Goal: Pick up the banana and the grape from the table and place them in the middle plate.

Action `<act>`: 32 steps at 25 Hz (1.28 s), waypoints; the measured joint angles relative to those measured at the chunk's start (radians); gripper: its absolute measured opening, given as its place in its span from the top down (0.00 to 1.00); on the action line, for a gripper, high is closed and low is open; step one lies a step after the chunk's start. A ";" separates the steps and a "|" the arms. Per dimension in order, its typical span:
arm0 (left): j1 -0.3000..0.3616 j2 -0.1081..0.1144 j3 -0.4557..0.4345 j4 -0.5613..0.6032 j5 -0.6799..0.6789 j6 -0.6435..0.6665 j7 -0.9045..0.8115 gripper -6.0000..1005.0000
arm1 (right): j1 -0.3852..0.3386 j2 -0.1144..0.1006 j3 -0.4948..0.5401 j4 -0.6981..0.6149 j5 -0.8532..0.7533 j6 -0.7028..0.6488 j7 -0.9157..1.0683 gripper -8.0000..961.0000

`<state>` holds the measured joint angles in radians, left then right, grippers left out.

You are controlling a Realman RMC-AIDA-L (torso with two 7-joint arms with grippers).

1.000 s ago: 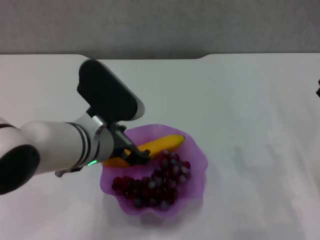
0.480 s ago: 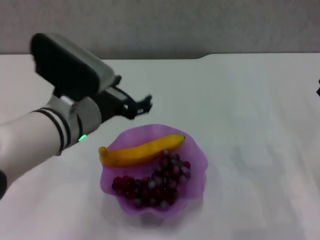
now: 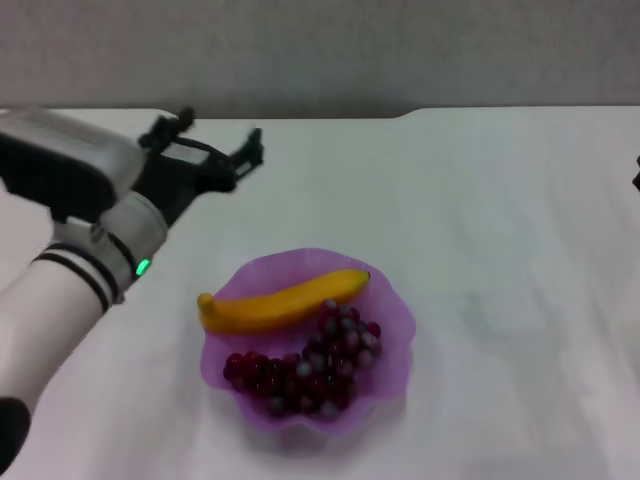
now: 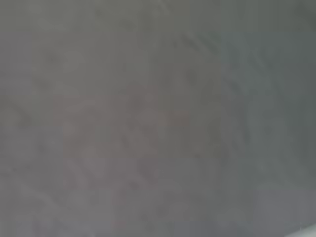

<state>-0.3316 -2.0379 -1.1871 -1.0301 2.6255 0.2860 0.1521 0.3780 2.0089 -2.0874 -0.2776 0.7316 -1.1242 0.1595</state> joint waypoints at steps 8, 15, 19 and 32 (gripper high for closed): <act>-0.140 -0.001 -0.002 0.423 0.003 0.378 -0.227 0.11 | 0.013 0.001 0.008 -0.002 0.004 0.026 0.000 0.07; -0.247 -0.001 -0.067 0.668 0.002 0.477 -0.303 0.11 | 0.060 0.000 0.013 0.000 0.020 0.099 -0.006 0.07; -0.263 -0.002 -0.137 0.717 0.000 0.497 -0.302 0.11 | 0.092 -0.001 0.022 0.001 0.020 0.154 -0.040 0.07; -0.321 -0.004 -0.224 0.845 -0.016 0.500 -0.265 0.11 | 0.134 0.004 0.193 0.007 0.020 0.237 -0.118 0.07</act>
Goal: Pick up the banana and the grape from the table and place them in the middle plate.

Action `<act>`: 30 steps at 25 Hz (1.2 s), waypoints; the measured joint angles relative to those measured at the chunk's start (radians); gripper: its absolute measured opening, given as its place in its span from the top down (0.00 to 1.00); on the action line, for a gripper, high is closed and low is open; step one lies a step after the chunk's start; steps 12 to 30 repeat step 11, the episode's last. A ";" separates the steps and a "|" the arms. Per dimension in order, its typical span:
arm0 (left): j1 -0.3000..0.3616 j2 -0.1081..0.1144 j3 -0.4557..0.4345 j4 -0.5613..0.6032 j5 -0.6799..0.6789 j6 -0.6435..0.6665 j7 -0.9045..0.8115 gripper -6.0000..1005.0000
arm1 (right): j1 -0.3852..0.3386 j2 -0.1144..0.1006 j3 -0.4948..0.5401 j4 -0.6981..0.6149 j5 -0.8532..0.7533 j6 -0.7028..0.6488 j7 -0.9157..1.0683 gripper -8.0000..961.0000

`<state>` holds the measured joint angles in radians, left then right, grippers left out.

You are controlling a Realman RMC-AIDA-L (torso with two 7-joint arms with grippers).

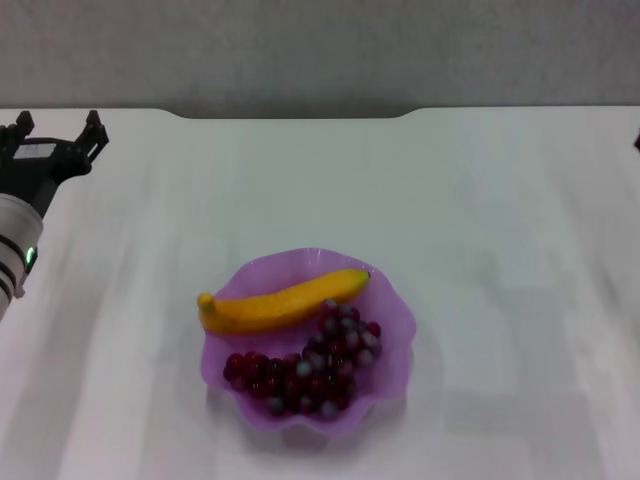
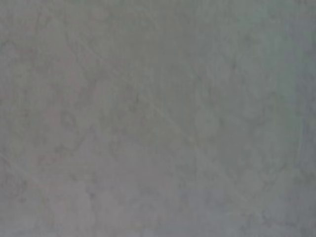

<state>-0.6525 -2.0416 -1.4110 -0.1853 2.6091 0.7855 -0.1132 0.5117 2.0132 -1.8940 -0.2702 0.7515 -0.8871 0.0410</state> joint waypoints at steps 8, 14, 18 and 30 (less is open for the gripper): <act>-0.040 0.005 -0.045 0.024 -0.037 -0.077 0.056 0.11 | 0.029 -0.003 0.051 0.033 0.000 0.044 -0.005 0.07; -0.043 0.002 -0.045 0.025 -0.037 -0.066 0.059 0.11 | 0.029 -0.004 0.052 0.033 0.000 0.036 -0.006 0.07; -0.043 0.002 -0.045 0.025 -0.037 -0.066 0.059 0.11 | 0.029 -0.004 0.052 0.033 0.000 0.036 -0.006 0.07; -0.043 0.002 -0.045 0.025 -0.037 -0.066 0.059 0.11 | 0.029 -0.004 0.052 0.033 0.000 0.036 -0.006 0.07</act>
